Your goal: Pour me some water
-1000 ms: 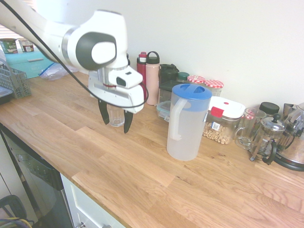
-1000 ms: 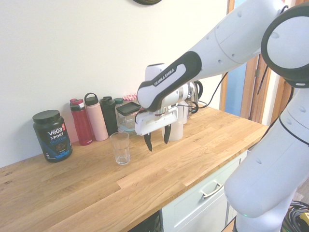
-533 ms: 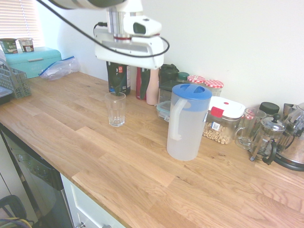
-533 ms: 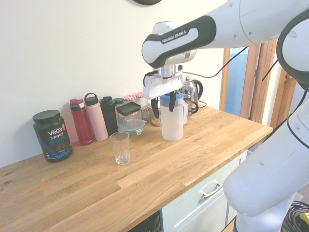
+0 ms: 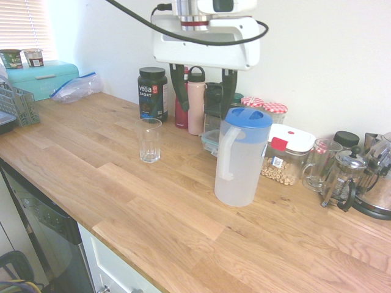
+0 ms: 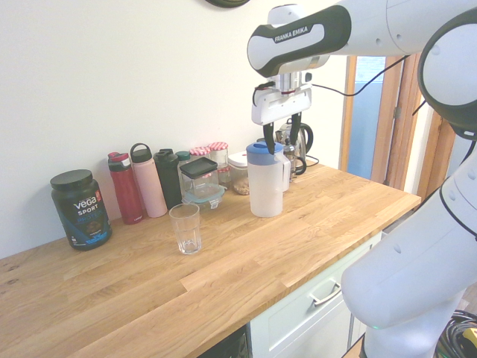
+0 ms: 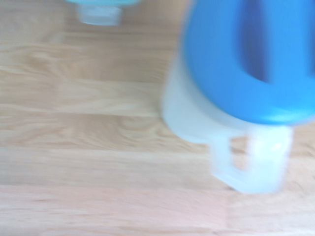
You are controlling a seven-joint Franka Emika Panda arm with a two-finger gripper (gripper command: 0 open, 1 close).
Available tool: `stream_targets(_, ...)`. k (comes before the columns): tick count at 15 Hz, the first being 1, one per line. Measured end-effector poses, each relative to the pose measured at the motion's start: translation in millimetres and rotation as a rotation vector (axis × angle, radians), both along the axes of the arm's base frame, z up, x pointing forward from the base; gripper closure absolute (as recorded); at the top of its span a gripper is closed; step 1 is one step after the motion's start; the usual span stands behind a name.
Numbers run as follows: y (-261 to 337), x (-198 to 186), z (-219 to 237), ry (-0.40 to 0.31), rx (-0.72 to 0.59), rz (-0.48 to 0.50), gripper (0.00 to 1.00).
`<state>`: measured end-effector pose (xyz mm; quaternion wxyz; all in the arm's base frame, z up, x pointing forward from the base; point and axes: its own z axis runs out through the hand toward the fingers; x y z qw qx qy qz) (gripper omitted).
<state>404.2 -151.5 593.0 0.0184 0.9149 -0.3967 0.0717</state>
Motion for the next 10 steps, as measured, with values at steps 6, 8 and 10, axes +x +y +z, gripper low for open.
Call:
stream_targets(6,-32.5,33.5,-51.3,-0.025,0.046,-0.008,1.0)
stream_targets(8,-27.5,39.4,-56.9,-0.023,0.046,0.003,1.0)
stream_targets(10,-24.4,41.5,-58.7,-0.023,0.046,0.01,1.0)
